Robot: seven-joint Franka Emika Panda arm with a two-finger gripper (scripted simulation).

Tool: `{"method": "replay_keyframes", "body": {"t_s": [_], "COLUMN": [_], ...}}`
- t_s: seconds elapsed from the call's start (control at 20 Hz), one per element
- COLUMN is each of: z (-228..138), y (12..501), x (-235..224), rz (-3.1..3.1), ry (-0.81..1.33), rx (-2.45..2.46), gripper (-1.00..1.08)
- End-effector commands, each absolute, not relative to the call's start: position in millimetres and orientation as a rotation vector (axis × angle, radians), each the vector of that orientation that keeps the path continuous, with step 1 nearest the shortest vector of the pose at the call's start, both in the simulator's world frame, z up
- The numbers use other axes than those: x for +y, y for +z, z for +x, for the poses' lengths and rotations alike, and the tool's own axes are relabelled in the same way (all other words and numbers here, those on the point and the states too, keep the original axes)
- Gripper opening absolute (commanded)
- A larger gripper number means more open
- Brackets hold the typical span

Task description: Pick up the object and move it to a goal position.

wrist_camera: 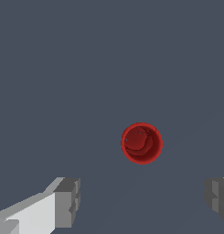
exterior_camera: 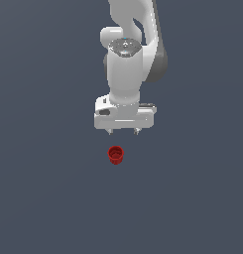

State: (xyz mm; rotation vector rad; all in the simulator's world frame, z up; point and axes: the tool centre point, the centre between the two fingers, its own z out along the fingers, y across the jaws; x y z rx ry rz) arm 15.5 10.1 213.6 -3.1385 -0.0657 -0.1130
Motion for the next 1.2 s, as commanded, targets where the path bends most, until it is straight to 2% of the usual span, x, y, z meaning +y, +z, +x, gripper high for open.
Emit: {"method": "replay_keyframes", "body": {"t_s": [0.0, 0.5, 1.15], "z": [15, 22, 25], "y": [214, 236, 214], "x": [10, 12, 7], "rz": [-3.138, -3.145, -3.134], "ry": [-0.113, -0.178, -0.147], "rx": [-0.066, -0.058, 0.123], "gripper": [1.0, 1.0, 1.0]}}
